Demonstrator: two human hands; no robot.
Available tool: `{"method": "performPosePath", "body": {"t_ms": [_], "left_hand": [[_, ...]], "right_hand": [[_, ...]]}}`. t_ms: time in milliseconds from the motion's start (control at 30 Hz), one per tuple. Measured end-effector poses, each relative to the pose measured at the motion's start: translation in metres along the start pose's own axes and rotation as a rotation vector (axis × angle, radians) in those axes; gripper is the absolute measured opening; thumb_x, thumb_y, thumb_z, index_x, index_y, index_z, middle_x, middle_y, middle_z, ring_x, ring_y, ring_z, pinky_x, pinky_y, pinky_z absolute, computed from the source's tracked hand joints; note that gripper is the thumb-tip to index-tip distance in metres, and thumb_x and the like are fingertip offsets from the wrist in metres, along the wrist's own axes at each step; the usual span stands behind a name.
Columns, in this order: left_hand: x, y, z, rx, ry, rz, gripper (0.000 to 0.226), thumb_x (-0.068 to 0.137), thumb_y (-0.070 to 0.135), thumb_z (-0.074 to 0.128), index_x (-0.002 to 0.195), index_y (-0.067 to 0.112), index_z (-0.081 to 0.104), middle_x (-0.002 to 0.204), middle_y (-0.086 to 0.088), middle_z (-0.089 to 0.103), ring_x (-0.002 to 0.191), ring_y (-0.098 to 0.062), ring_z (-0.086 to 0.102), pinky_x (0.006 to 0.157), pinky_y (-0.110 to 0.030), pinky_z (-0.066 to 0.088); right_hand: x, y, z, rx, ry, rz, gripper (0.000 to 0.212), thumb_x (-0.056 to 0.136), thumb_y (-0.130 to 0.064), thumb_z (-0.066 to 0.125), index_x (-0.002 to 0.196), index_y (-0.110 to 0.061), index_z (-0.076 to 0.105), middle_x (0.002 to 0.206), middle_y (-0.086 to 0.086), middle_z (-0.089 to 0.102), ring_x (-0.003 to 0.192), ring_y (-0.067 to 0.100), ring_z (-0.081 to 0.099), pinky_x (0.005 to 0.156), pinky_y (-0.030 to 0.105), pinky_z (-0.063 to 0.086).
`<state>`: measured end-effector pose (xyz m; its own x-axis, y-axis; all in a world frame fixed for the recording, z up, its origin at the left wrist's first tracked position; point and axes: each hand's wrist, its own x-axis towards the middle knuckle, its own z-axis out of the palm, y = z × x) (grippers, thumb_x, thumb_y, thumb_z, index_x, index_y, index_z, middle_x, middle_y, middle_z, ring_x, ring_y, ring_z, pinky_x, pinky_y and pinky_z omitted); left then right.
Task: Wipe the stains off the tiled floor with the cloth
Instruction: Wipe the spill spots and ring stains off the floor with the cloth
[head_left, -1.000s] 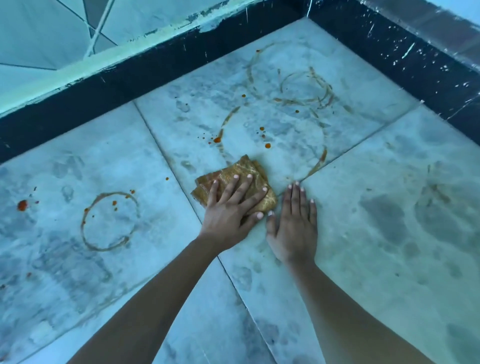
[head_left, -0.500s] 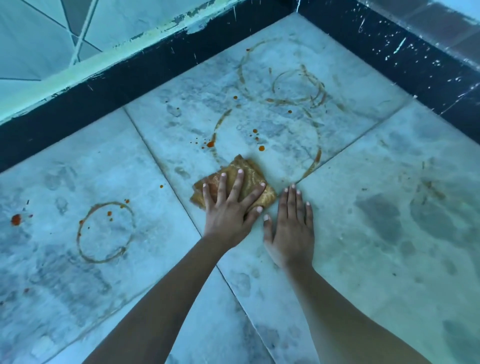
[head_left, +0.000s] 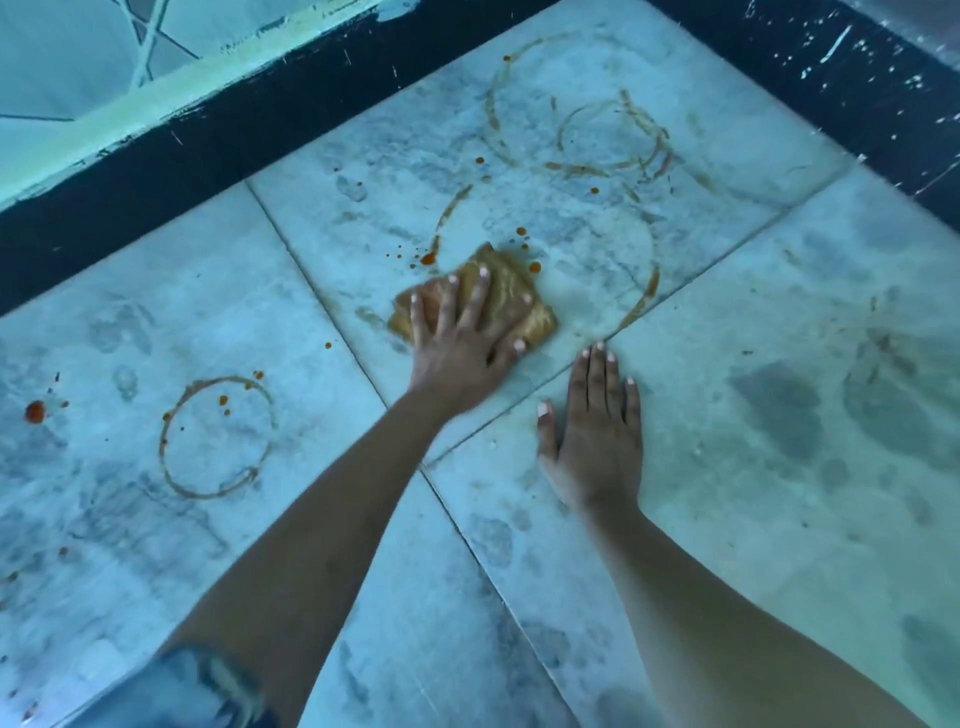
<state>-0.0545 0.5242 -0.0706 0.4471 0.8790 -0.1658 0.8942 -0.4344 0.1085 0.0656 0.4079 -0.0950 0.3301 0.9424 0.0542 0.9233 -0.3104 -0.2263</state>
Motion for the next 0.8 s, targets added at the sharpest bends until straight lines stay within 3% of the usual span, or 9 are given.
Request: {"method": "performPosePath", "body": {"t_ms": [100, 200, 333, 467, 633, 733, 800], "left_hand": [[0.042, -0.033, -0.010, -0.122, 0.021, -0.176, 0.049, 0.096, 0.057, 0.021, 0.144, 0.052, 0.011, 0.160, 0.002, -0.007, 0.145, -0.030, -0.009, 0.111, -0.061, -0.010], [0.026, -0.038, -0.007, -0.186, 0.062, -0.301, 0.048, 0.097, 0.054, 0.020, 0.144, 0.051, 0.010, 0.160, 0.001, -0.007, 0.145, -0.031, -0.010, 0.111, -0.061, -0.010], [-0.029, -0.002, 0.006, -0.105, 0.061, -0.214, 0.050, 0.097, 0.055, 0.019, 0.145, 0.050, 0.006, 0.159, -0.001, -0.010, 0.145, -0.034, -0.011, 0.109, -0.061, -0.012], [0.018, -0.023, -0.004, -0.012, 0.025, -0.091, 0.051, 0.095, 0.059, 0.019, 0.144, 0.052, 0.007, 0.160, 0.001, -0.006, 0.145, -0.032, -0.007, 0.111, -0.063, -0.007], [0.070, -0.069, -0.018, -0.172, 0.045, -0.341, 0.052, 0.095, 0.059, 0.018, 0.146, 0.049, 0.010, 0.160, 0.001, -0.007, 0.145, -0.033, -0.009, 0.110, -0.064, -0.008], [0.035, -0.044, -0.012, -0.242, 0.073, -0.492, 0.051, 0.097, 0.052, 0.020, 0.147, 0.045, 0.010, 0.159, -0.003, -0.010, 0.144, -0.035, -0.012, 0.109, -0.065, -0.006], [0.004, -0.011, -0.007, -0.197, 0.062, -0.459, 0.052, 0.098, 0.051, 0.022, 0.147, 0.045, 0.008, 0.159, -0.005, -0.009, 0.144, -0.037, -0.011, 0.109, -0.064, -0.008]], "right_hand": [[0.000, 0.000, 0.001, -0.014, -0.009, -0.009, 0.070, 0.089, -0.041, 0.025, 0.144, 0.002, 0.028, 0.152, 0.018, 0.028, 0.142, 0.028, 0.025, 0.114, 0.041, 0.011], [0.000, 0.000, 0.000, -0.013, -0.011, 0.007, 0.070, 0.090, -0.042, 0.024, 0.145, 0.001, 0.027, 0.153, 0.017, 0.026, 0.142, 0.027, 0.023, 0.115, 0.040, 0.008], [-0.001, -0.001, -0.001, -0.014, -0.022, 0.011, 0.070, 0.090, -0.042, 0.024, 0.145, 0.001, 0.025, 0.154, 0.017, 0.024, 0.143, 0.027, 0.022, 0.116, 0.039, 0.007], [0.000, -0.001, 0.000, -0.024, -0.025, 0.005, 0.070, 0.090, -0.042, 0.023, 0.146, 0.001, 0.024, 0.154, 0.016, 0.024, 0.143, 0.027, 0.021, 0.115, 0.040, 0.007], [0.000, 0.000, -0.001, -0.016, -0.019, -0.001, 0.070, 0.090, -0.042, 0.024, 0.145, 0.001, 0.025, 0.153, 0.017, 0.025, 0.143, 0.027, 0.022, 0.115, 0.040, 0.008], [-0.001, -0.001, -0.001, -0.016, -0.020, 0.009, 0.069, 0.090, -0.041, 0.025, 0.145, 0.001, 0.027, 0.153, 0.017, 0.026, 0.142, 0.026, 0.024, 0.115, 0.038, 0.007], [0.000, -0.002, -0.002, -0.011, -0.014, 0.013, 0.069, 0.089, -0.040, 0.027, 0.144, 0.001, 0.029, 0.152, 0.017, 0.027, 0.141, 0.027, 0.026, 0.115, 0.039, 0.008]]}}
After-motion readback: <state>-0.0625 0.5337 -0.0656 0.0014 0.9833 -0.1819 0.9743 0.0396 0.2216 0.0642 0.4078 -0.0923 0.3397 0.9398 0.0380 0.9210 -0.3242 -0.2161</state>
